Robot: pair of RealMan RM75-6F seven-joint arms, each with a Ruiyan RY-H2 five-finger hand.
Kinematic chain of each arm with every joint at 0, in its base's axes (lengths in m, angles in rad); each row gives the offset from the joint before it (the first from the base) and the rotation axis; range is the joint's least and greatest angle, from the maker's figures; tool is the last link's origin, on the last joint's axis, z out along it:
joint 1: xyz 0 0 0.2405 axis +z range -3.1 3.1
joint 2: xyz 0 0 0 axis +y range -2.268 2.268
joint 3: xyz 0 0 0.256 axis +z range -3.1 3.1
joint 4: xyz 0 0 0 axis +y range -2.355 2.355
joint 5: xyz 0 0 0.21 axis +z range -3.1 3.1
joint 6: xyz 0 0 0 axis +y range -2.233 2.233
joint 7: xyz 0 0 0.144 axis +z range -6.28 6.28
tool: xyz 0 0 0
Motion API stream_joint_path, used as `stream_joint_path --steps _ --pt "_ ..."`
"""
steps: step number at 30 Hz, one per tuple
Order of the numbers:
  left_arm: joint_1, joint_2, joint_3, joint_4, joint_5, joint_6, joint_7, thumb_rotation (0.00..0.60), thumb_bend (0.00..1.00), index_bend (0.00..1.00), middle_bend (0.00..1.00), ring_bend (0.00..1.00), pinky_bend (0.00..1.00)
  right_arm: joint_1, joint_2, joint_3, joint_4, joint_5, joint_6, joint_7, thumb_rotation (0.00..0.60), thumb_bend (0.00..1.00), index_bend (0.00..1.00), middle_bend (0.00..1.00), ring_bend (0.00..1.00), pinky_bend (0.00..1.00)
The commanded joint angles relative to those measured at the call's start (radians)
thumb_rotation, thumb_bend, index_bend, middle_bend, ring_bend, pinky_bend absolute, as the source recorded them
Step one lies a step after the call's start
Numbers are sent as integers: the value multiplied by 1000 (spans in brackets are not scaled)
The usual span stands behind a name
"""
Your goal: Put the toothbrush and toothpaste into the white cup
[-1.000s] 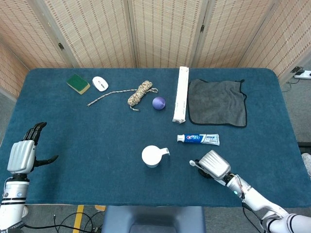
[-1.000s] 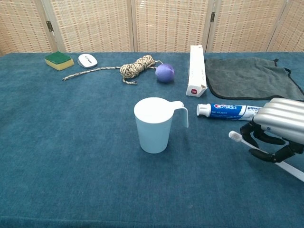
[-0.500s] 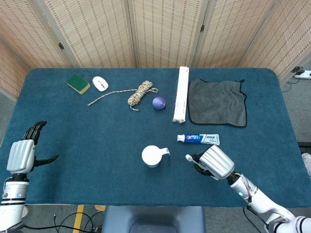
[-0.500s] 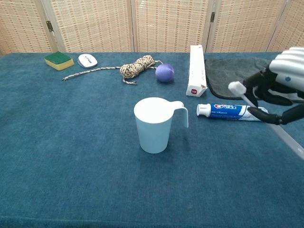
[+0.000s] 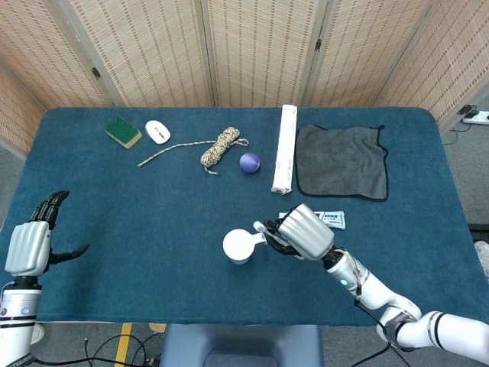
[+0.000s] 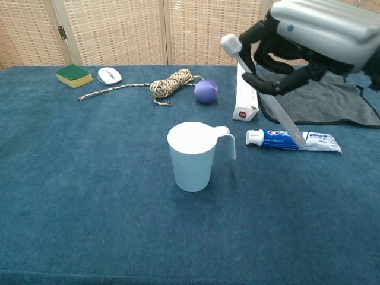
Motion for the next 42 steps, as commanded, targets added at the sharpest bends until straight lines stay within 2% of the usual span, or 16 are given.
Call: stream_joint_path --steps 1,11,21,31,42 --pt "5 5 1 -7 2 5 1 600 120 117 148 189 445 40 -35 34 11 30 -35 4 600 432 638 885 1000 984" --pt "19 27 4 -34 5 21 8 600 120 117 148 189 444 135 -149 101 64 80 -72 22 600 433 638 882 1000 984" --pt "22 33 10 -41 3 14 11 600 120 117 148 189 444 229 -293 140 218 139 -114 74 600 432 639 881 1000 984" --pt "17 31 7 -41 -2 5 13 600 120 117 148 189 445 286 -394 124 357 139 -110 116 600 432 639 881 1000 984" --pt "22 25 8 -26 -7 7 6 600 120 117 148 189 444 263 -402 55 410 109 -58 135 600 432 633 880 1000 984"
